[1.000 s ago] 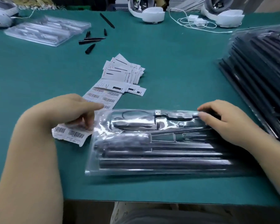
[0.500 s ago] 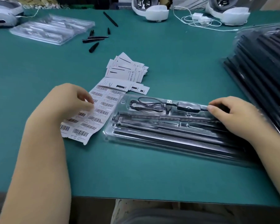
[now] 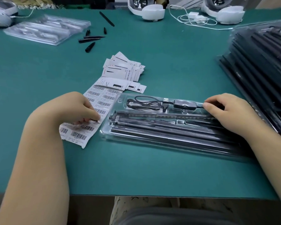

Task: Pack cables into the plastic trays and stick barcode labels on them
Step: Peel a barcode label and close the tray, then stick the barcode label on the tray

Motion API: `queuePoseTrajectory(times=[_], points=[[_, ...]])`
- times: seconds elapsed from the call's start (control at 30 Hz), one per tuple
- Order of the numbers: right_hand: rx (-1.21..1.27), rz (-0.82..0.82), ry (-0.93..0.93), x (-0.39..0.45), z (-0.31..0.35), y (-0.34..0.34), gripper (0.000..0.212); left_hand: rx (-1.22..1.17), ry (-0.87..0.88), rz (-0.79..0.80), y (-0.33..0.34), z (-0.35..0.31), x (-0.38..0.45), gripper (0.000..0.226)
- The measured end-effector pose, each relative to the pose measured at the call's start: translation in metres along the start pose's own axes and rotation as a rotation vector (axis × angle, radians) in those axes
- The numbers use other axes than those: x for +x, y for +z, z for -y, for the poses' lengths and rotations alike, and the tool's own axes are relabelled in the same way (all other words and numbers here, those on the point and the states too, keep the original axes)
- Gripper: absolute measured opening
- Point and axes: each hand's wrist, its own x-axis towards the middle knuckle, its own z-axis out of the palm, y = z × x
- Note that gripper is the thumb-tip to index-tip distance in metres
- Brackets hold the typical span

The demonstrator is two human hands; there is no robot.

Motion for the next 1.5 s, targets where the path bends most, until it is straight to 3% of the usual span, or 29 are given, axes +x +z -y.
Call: queuePoseTrajectory(times=[0.2, 0.4, 0.53, 0.73, 0.83, 0.9, 1.0, 1.17, 1.27, 1.33, 1.43, 1.5], points=[[0.001, 0.001, -0.006, 0.000, 0.000, 0.000, 0.023, 0.001, -0.038, -0.028, 0.004, -0.003, -0.004, 0.039], [-0.011, 0.005, -0.020, 0.001, -0.002, 0.000, 0.025, 0.005, -0.079, -0.201, 0.015, -0.004, -0.017, 0.015], [-0.012, 0.014, -0.023, 0.001, -0.002, -0.001, 0.027, -0.107, -0.161, -0.361, 0.020, 0.004, -0.026, 0.031], [-0.002, 0.027, -0.020, 0.000, -0.001, -0.002, 0.030, -0.276, -0.143, -0.543, 0.028, 0.022, -0.038, 0.029], [-0.004, 0.023, -0.024, 0.000, 0.000, -0.001, 0.031, -0.572, -0.143, -0.607, 0.033, 0.030, -0.041, 0.025], [-0.005, 0.017, -0.024, 0.001, 0.000, 0.000, 0.031, -0.639, -0.080, -0.681, 0.033, 0.031, -0.043, 0.019], [0.005, 0.019, -0.029, 0.002, 0.001, -0.001, 0.027, -0.650, 0.170, -0.784, 0.027, 0.011, -0.051, 0.013], [0.039, -0.066, -0.090, 0.006, 0.018, -0.007, 0.029, -0.603, 0.517, -0.775, 0.017, -0.042, -0.056, 0.014], [0.063, -0.144, -0.179, 0.017, 0.039, -0.007, 0.031, -0.603, 0.608, -0.745, 0.013, -0.068, -0.056, 0.007], [0.092, -0.126, -0.166, 0.026, 0.050, 0.002, 0.027, -0.594, 0.656, -0.716, 0.011, -0.082, -0.058, 0.015], [0.139, -0.024, -0.087, 0.036, 0.055, 0.021, 0.024, -0.547, 0.675, -0.640, 0.012, -0.095, -0.057, 0.011], [0.344, -0.004, 0.039, 0.043, 0.057, 0.026, 0.024, -0.490, 0.647, -0.586, 0.016, -0.101, -0.049, 0.014]])
